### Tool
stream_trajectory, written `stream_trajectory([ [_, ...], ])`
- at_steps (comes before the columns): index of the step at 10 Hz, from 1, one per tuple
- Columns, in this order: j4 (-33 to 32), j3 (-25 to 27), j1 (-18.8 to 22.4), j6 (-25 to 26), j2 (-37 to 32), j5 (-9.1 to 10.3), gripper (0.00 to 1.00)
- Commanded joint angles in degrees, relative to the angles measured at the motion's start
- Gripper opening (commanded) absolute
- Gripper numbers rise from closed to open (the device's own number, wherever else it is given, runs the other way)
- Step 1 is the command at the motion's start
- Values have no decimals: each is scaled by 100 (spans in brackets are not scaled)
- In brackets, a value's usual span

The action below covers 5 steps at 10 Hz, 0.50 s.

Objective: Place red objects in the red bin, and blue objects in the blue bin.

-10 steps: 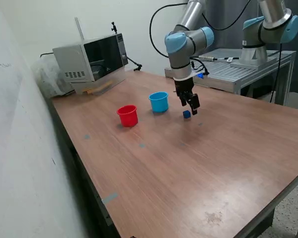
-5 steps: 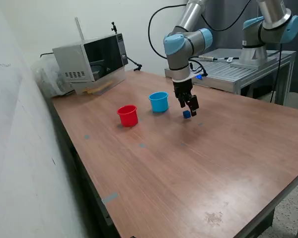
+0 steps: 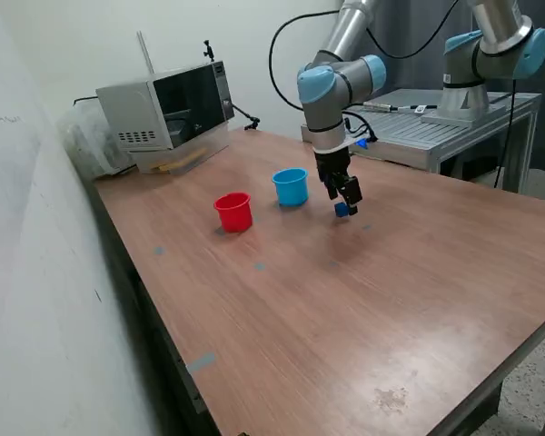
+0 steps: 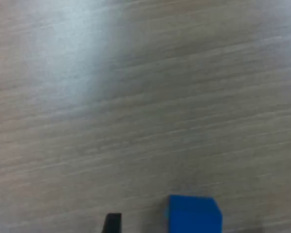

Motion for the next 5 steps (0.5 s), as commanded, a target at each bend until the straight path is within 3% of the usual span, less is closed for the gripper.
stream_trajectory([
  [1,-2,-28,-70,-45,49,-4,100],
  [5,-2,-54,-131,-54,67,4,100],
])
